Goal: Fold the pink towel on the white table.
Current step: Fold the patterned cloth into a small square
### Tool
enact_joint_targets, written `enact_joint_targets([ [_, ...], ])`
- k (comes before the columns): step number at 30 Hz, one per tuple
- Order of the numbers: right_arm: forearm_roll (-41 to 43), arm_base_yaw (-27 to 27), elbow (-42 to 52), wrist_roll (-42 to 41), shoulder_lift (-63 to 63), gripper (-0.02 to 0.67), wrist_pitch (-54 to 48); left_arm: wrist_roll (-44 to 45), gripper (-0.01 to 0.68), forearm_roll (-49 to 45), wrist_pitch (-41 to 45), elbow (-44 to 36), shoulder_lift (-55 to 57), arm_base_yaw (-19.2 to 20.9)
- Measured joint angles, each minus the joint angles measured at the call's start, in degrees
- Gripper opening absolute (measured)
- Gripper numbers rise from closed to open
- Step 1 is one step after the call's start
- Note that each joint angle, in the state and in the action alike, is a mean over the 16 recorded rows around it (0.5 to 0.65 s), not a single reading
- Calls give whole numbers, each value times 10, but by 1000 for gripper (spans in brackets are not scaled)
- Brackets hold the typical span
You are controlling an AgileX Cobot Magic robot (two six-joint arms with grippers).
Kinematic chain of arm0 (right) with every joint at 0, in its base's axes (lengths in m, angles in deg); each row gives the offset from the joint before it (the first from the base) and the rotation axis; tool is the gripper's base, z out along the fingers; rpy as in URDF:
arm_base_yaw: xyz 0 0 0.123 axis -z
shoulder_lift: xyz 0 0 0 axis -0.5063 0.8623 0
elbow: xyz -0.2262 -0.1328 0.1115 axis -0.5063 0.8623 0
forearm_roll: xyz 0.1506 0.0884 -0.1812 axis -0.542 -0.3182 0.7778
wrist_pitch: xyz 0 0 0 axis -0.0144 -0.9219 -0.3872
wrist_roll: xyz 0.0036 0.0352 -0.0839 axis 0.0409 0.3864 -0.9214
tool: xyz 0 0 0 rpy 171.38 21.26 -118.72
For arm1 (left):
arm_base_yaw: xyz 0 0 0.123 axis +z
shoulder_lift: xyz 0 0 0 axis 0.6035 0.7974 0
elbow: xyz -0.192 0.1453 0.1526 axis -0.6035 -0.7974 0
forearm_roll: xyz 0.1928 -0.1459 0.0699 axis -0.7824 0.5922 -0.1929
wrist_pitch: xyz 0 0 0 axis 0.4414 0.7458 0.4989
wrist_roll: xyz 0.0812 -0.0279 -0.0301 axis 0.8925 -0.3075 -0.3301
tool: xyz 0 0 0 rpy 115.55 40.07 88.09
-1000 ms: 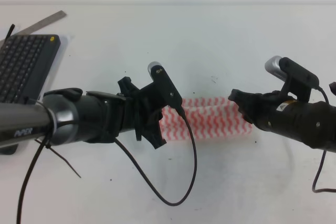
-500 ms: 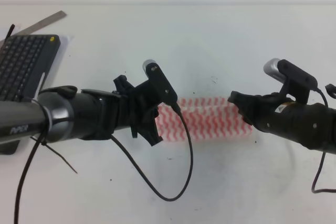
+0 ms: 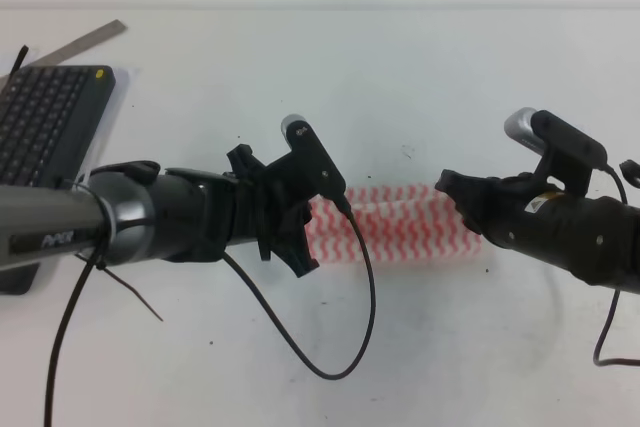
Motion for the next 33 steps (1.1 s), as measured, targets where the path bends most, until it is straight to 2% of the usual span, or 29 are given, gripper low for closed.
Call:
enact_joint_targets([
  [11,0,0,0,0,13,-14,3,-8,18,-1,-3,6,4,0],
  [26,0,0,0,0,20,-15,11,-17,202,-1,-11,6,6,0],
  [33,0,0,0,0,20,-15,14,-18,241,-1,-33,10,8,0],
])
